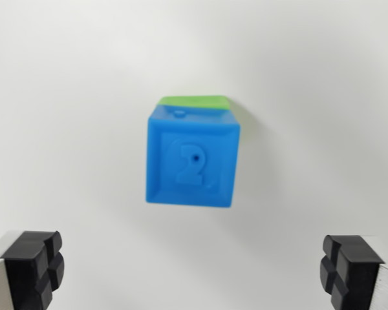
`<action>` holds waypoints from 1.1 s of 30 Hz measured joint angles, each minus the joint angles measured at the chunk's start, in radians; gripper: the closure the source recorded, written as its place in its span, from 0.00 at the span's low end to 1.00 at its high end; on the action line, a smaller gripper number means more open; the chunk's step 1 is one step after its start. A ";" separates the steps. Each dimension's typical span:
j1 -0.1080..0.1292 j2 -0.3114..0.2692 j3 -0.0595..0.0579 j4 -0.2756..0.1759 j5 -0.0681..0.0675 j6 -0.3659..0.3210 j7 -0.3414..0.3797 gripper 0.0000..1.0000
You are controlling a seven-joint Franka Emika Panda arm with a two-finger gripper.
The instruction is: Stack cube
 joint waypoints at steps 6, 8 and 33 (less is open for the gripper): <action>0.000 -0.036 0.000 0.018 0.000 -0.054 0.000 0.00; 0.000 -0.049 0.000 0.028 0.001 -0.076 0.000 0.00; 0.000 -0.136 0.001 0.152 0.001 -0.287 -0.001 0.00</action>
